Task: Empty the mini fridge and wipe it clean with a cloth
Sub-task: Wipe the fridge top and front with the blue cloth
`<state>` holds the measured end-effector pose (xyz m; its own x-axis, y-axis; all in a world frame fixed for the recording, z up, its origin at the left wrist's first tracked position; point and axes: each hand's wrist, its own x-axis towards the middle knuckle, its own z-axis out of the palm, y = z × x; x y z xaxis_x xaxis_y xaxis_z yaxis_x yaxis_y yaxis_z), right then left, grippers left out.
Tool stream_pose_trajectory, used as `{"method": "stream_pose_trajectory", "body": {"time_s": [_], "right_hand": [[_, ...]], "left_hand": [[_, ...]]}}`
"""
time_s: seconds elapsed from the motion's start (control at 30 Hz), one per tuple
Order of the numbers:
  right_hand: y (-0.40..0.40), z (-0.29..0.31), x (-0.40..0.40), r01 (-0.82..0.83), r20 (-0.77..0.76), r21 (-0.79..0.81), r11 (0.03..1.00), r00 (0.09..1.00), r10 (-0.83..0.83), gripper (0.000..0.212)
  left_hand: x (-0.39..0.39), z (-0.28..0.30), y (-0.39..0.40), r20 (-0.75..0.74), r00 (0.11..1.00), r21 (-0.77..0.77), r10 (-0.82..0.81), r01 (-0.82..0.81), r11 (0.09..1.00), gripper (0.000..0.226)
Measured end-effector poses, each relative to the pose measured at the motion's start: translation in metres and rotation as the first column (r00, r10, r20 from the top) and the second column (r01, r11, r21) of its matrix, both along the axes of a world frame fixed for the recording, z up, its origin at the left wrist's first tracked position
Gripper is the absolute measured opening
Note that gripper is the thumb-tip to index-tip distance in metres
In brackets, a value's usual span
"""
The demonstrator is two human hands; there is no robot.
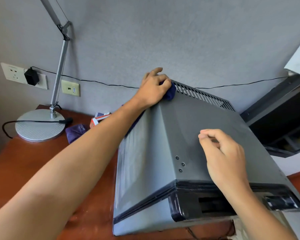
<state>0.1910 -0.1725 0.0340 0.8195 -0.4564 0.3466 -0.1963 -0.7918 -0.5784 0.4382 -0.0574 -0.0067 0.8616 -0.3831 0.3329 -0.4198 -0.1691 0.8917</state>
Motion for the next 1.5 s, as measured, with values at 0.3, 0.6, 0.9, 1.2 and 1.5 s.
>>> {"method": "stream_pose_trajectory", "body": {"time_s": [0.3, 0.6, 0.9, 1.2, 1.5], "right_hand": [[0.003, -0.001, 0.001, -0.077, -0.045, -0.129, 0.989, 0.996, 0.072, 0.009], [0.003, -0.004, 0.0, -0.116, -0.093, -0.24, 0.964, 0.991, 0.096, 0.007], [0.003, -0.007, 0.004, -0.143, -0.139, -0.301, 0.943, 0.985, 0.105, 0.03], [0.003, -0.007, 0.003, -0.15, -0.14, -0.301, 0.942, 0.984, 0.111, 0.039], [0.006, -0.006, 0.002, -0.156, -0.183, -0.341, 0.927, 0.978, 0.097, 0.036]], "left_hand": [[-0.16, -0.028, 0.031, 0.138, 0.989, -0.186, -0.049, 0.075, 0.98, 0.014], [-0.224, -0.048, 0.045, -0.129, 0.989, -0.295, -0.075, 0.034, 0.955, 0.041], [-0.056, -0.055, 0.007, -0.204, 0.979, -0.462, -0.008, -0.089, 0.883, 0.041], [0.054, -0.063, -0.003, -0.43, 0.902, -0.349, -0.045, -0.12, 0.929, 0.052], [-0.111, -0.106, 0.022, -0.296, 0.951, -0.411, -0.085, -0.046, 0.911, 0.073]]}}
